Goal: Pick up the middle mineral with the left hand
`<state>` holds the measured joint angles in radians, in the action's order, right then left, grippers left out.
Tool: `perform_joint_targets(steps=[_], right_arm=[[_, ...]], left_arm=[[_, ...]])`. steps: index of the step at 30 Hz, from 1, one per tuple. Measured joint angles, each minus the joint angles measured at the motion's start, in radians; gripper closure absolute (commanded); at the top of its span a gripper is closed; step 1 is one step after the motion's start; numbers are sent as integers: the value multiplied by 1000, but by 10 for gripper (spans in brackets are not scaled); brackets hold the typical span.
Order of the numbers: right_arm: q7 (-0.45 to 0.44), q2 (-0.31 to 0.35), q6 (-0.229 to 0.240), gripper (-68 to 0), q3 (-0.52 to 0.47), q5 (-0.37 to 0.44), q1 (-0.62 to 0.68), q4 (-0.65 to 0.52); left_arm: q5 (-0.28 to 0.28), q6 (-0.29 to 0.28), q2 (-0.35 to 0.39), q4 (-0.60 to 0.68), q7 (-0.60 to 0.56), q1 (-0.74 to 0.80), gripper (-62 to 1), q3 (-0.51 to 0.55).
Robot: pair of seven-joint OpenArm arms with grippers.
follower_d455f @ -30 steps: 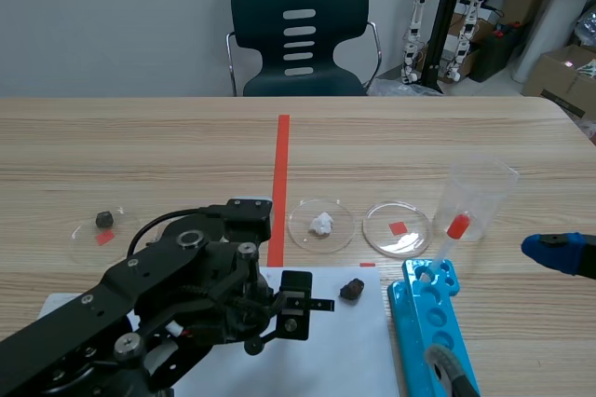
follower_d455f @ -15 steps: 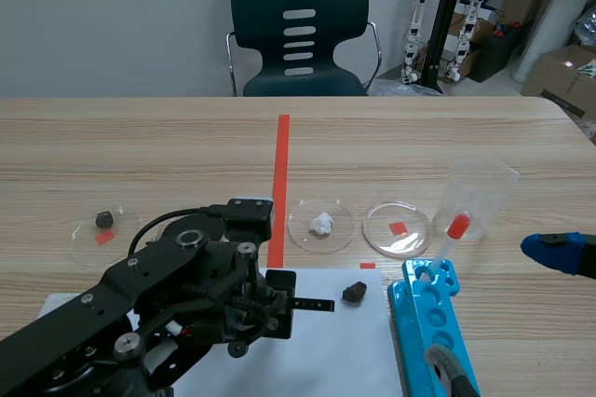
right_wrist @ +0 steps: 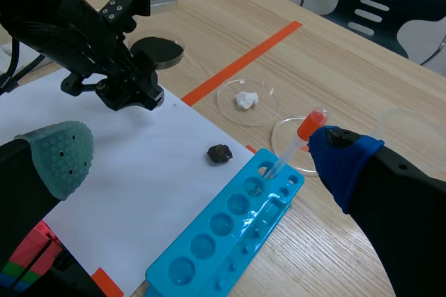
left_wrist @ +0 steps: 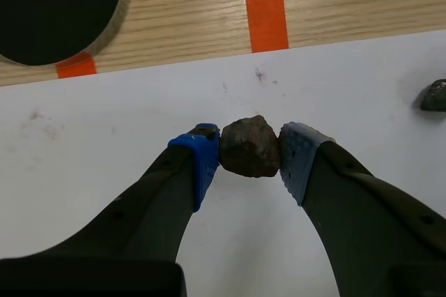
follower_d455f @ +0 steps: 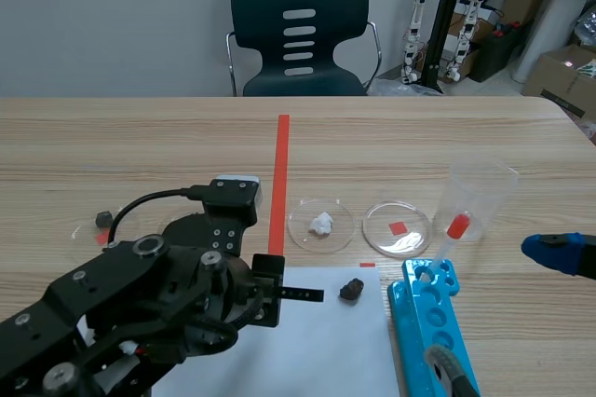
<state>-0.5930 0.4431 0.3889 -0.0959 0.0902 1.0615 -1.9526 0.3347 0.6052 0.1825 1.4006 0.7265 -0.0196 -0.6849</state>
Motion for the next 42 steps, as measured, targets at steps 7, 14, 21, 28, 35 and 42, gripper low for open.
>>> perform_joint_targets(steps=[7, 14, 21, 28, 35, 42], right_arm=[[0, 0, 0, -653, 0, 0, 0, 0], [0, 0, 0, -653, 0, 0, 0, 0], [0, 0, 0, -653, 0, 0, 0, 0], [0, 0, 0, -653, 0, 0, 0, 0], [0, 0, 0, -653, 0, 0, 0, 0], [0, 0, 0, -653, 0, 0, 0, 0]], left_arm=[[-5, 0, 131, 126, -66, 72, -116, 14], [-11, -89, 279, 301, -280, 197, -116, 129], [-9, -188, 453, 486, -485, 399, -116, 245], [-35, -189, 593, 606, -623, 626, -116, 411], [-137, -213, 601, 613, -730, 806, -116, 546], [-144, -348, 583, 612, -806, 909, -116, 589]])
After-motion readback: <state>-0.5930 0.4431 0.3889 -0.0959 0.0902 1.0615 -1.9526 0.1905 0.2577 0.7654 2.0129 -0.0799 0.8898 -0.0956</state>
